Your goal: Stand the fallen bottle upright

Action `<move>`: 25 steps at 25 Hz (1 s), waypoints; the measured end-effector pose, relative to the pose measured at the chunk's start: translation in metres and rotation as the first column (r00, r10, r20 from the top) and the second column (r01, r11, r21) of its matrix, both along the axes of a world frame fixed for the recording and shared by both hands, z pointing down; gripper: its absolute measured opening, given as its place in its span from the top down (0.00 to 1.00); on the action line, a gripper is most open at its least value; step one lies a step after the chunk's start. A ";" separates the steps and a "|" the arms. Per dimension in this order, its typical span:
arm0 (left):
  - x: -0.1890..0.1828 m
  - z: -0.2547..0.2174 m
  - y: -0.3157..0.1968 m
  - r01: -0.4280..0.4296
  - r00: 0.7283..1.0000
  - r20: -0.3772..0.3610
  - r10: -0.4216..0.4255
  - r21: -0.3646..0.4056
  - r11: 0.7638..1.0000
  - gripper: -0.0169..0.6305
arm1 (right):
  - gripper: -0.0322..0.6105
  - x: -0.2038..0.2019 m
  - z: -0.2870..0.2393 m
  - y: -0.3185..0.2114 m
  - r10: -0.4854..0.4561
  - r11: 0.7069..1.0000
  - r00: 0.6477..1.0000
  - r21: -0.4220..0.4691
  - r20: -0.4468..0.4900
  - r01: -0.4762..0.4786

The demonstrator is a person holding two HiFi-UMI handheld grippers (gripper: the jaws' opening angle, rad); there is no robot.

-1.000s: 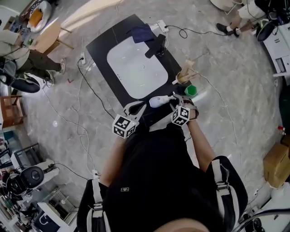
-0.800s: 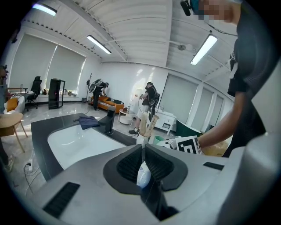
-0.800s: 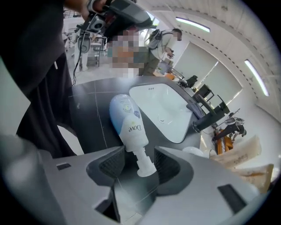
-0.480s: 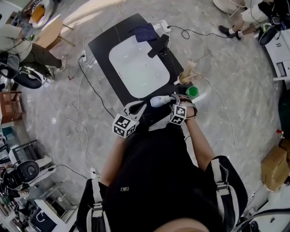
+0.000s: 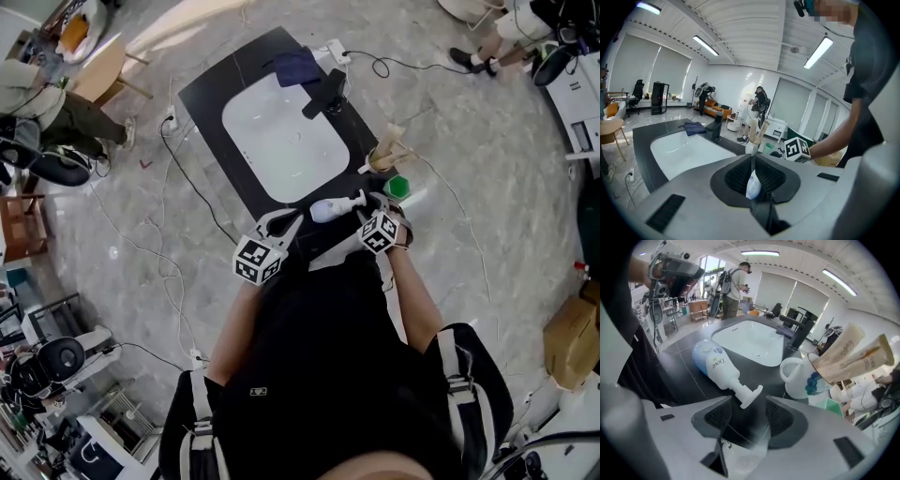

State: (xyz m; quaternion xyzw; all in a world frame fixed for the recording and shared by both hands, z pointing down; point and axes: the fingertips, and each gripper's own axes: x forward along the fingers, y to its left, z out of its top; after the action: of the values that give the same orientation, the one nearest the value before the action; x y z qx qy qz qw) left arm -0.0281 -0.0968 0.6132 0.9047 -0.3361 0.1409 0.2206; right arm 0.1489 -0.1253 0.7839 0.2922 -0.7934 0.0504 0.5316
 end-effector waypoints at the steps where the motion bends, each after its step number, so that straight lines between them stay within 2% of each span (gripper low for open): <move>1: 0.001 0.000 -0.001 -0.002 1.000 0.001 0.002 0.000 1.000 0.92 | 0.52 0.001 0.002 -0.002 0.025 1.000 1.000 -0.014 0.014 -0.025; 2: 0.001 0.000 -0.001 -0.003 1.000 0.004 0.003 0.001 1.000 0.92 | 0.55 0.001 0.005 -0.003 0.051 0.998 0.998 -0.031 0.033 -0.050; 5: 0.001 -0.001 0.000 -0.006 1.000 0.011 0.006 -0.001 1.000 0.92 | 0.71 0.002 0.010 -0.004 0.128 0.990 0.988 -0.076 0.090 -0.122; 7: 0.000 -0.002 0.001 -0.006 1.000 0.014 0.006 -0.003 1.000 0.92 | 0.76 0.005 0.010 -0.005 0.161 0.985 0.982 -0.078 0.103 -0.154; 15: -0.002 0.001 0.001 -0.012 1.000 0.024 0.012 -0.010 1.000 0.92 | 0.80 0.004 0.008 -0.007 0.268 0.963 0.941 -0.102 0.209 -0.251; 21: -0.004 0.001 0.000 -0.034 0.999 0.015 0.034 -0.003 0.999 0.92 | 0.81 -0.003 -0.014 -0.015 0.273 0.962 0.930 -0.035 0.246 -0.273; 25: -0.010 0.002 0.000 -0.042 0.999 0.004 0.042 0.003 0.999 0.92 | 0.81 -0.010 -0.027 -0.016 0.257 0.964 0.939 0.014 0.229 -0.267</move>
State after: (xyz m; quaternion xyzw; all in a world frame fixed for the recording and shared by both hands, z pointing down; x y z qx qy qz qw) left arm -0.0377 -0.0963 0.6152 0.9116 -0.3179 0.1466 0.2154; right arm 0.1394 -0.1418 0.7566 0.3993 -0.8034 0.1357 0.4202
